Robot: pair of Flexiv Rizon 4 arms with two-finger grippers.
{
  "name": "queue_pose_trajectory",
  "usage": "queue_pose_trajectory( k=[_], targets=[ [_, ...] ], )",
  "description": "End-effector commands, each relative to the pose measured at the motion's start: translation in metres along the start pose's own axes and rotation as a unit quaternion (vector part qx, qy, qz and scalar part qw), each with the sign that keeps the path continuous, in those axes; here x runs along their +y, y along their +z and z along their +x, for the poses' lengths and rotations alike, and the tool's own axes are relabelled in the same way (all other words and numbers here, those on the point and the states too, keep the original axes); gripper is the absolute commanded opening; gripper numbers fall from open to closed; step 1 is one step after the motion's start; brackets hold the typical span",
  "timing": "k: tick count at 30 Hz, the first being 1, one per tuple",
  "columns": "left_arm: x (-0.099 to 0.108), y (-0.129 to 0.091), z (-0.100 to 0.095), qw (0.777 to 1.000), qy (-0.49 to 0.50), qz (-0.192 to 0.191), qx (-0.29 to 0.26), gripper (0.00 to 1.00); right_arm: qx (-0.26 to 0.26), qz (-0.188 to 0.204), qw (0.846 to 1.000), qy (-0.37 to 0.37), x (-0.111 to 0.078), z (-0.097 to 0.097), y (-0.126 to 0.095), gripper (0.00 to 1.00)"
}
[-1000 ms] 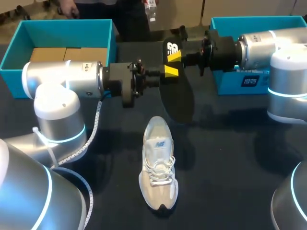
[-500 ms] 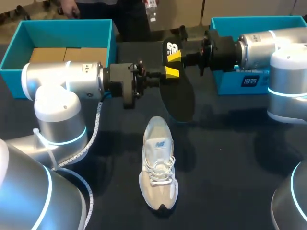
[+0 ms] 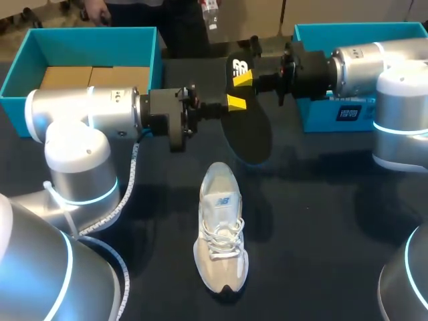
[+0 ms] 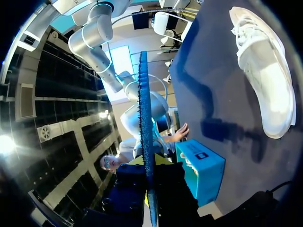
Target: Take the shoe out of the shoebox, open the shoe tongue, remove and reinsert the insole, then place the shoe into the shoebox
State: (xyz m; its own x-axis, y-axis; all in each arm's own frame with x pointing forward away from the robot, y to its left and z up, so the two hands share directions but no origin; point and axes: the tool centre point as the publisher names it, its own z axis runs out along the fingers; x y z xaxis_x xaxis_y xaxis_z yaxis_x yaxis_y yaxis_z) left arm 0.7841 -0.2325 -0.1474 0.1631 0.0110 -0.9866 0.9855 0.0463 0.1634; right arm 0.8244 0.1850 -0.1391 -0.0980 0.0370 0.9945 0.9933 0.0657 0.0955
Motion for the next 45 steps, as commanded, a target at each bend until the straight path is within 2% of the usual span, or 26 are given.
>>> queue_pose_trajectory(
  k=[1, 3, 4, 5, 6, 13, 17, 26, 28, 30, 31, 36, 37, 45],
  targets=[
    [-0.003, 0.002, 0.0, 1.0, 0.0, -0.001, 0.002, 0.0, 0.007, -0.003, 1.0, -0.002, 0.0, 0.0, 0.001, 0.0],
    [-0.004, 0.002, -0.001, 1.0, -0.001, -0.001, 0.001, 0.0, 0.015, -0.013, 1.0, -0.009, 0.0, 0.001, 0.001, 0.0],
    [-0.004, 0.001, -0.002, 1.0, 0.0, -0.002, 0.001, 0.0, 0.014, -0.012, 1.0, -0.008, -0.001, 0.001, 0.0, 0.14],
    [-0.004, -0.001, -0.003, 1.0, 0.0, -0.002, 0.001, 0.0, 0.017, -0.016, 1.0, -0.012, -0.002, 0.001, 0.0, 0.84],
    [-0.004, -0.003, -0.003, 1.0, 0.002, -0.004, 0.003, 0.0, 0.018, -0.021, 1.0, -0.015, -0.003, 0.002, -0.001, 1.0],
    [-0.001, -0.027, 0.002, 0.999, -0.024, -0.011, 0.024, 0.0, 0.022, -0.04, 0.999, -0.023, -0.016, 0.003, -0.015, 1.0],
    [0.0, -0.044, 0.007, 0.997, -0.081, 0.001, 0.02, 0.0, 0.021, -0.041, 0.999, -0.027, -0.021, 0.005, -0.024, 1.0],
    [-0.008, -0.076, 0.017, 0.991, -0.127, -0.014, 0.038, 0.0, 0.014, -0.042, 0.998, -0.036, -0.026, 0.007, -0.047, 1.0],
    [-0.01, -0.083, 0.016, 0.988, -0.148, -0.016, 0.04, 0.0, 0.005, -0.056, 0.997, -0.046, -0.027, 0.009, -0.054, 1.0],
    [-0.011, -0.09, 0.016, 0.979, -0.194, -0.021, 0.051, 0.0, 0.001, -0.063, 0.997, -0.049, -0.028, 0.009, -0.057, 1.0],
    [-0.008, -0.093, 0.02, 0.967, -0.242, -0.037, 0.074, 0.0, 0.001, -0.063, 0.997, -0.049, -0.028, 0.009, -0.057, 1.0],
    [-0.009, -0.107, 0.031, 0.895, -0.444, -0.006, 0.036, 0.0, 0.001, -0.063, 0.997, -0.049, -0.028, 0.009, -0.057, 1.0],
    [-0.011, -0.109, 0.03, 0.902, -0.428, -0.007, 0.049, 0.0, 0.001, -0.063, 0.997, -0.049, -0.028, 0.009, -0.057, 1.0],
    [-0.011, -0.109, 0.03, 0.902, -0.428, -0.007, 0.049, 0.0, 0.001, -0.063, 0.997, -0.049, -0.028, 0.009, -0.057, 1.0]
  ],
)
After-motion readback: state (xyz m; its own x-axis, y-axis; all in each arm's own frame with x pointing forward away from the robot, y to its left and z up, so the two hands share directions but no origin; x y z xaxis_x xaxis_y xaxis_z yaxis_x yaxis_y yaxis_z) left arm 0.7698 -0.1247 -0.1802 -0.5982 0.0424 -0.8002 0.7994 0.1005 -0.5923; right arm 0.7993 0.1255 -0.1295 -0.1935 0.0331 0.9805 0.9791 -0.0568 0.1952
